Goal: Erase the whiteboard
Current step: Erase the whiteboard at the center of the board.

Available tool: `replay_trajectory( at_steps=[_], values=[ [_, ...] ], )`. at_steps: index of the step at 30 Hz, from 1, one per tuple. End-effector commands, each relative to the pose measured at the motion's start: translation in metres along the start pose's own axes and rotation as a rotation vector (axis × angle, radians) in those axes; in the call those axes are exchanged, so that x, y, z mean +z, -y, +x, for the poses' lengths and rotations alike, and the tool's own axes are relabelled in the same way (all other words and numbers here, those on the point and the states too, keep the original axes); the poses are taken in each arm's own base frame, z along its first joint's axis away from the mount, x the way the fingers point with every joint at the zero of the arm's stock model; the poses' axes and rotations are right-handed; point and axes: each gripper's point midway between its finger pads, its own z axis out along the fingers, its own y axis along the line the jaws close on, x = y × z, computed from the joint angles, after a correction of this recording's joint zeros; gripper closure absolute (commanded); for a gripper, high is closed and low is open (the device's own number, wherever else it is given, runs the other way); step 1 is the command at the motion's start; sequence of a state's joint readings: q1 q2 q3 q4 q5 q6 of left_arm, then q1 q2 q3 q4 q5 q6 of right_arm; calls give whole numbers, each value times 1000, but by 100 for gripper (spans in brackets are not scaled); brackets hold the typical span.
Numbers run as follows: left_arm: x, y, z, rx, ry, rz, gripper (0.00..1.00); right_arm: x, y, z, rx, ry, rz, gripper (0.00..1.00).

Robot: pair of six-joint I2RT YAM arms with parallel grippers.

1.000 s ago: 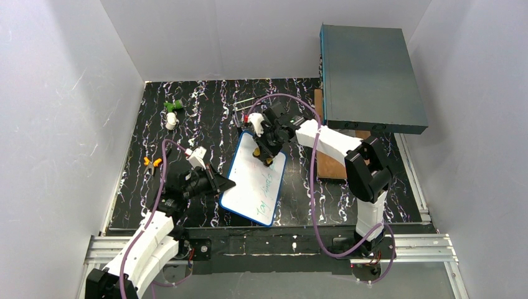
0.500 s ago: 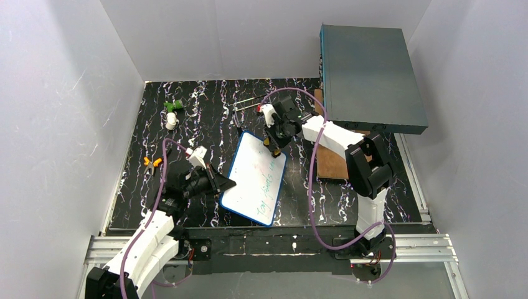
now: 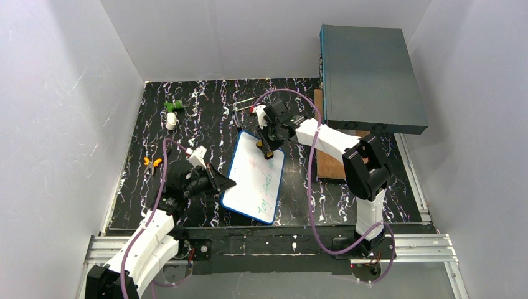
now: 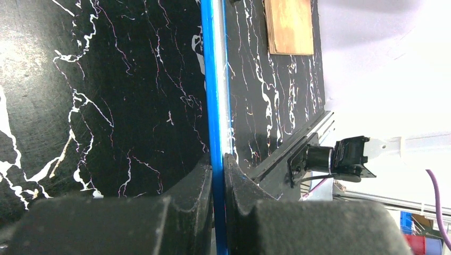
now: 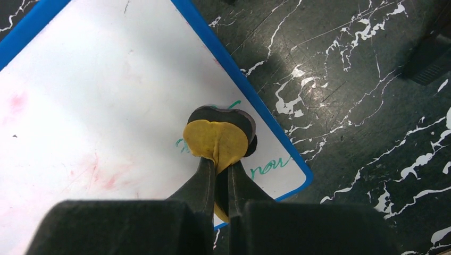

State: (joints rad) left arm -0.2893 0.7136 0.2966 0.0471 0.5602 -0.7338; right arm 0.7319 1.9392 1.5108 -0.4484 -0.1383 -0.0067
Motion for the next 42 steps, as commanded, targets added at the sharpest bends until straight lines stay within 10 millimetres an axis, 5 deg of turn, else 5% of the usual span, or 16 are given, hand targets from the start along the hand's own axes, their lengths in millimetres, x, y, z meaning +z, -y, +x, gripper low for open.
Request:
replay_trajectory(
  at_steps=[1,9,23,29,34,42],
  values=[
    [-2,13,-2,83,-6,66,100,-12,-18,-31,21,111,-31,99],
    [-2,13,-2,81,-8,62,100,-24,-35,-42,1,146,-49,99],
    [-3,13,-3,86,1,63,100,-4,30,-4,65,57,168,99],
    [-3,15,-3,89,2,68,100,3,40,24,59,-12,164,99],
    [-2,15,-4,85,6,75,100,-3,4,34,37,-17,-26,99],
    [-1,16,-4,88,5,84,100,-22,-57,13,-65,47,-234,99]
  ],
)
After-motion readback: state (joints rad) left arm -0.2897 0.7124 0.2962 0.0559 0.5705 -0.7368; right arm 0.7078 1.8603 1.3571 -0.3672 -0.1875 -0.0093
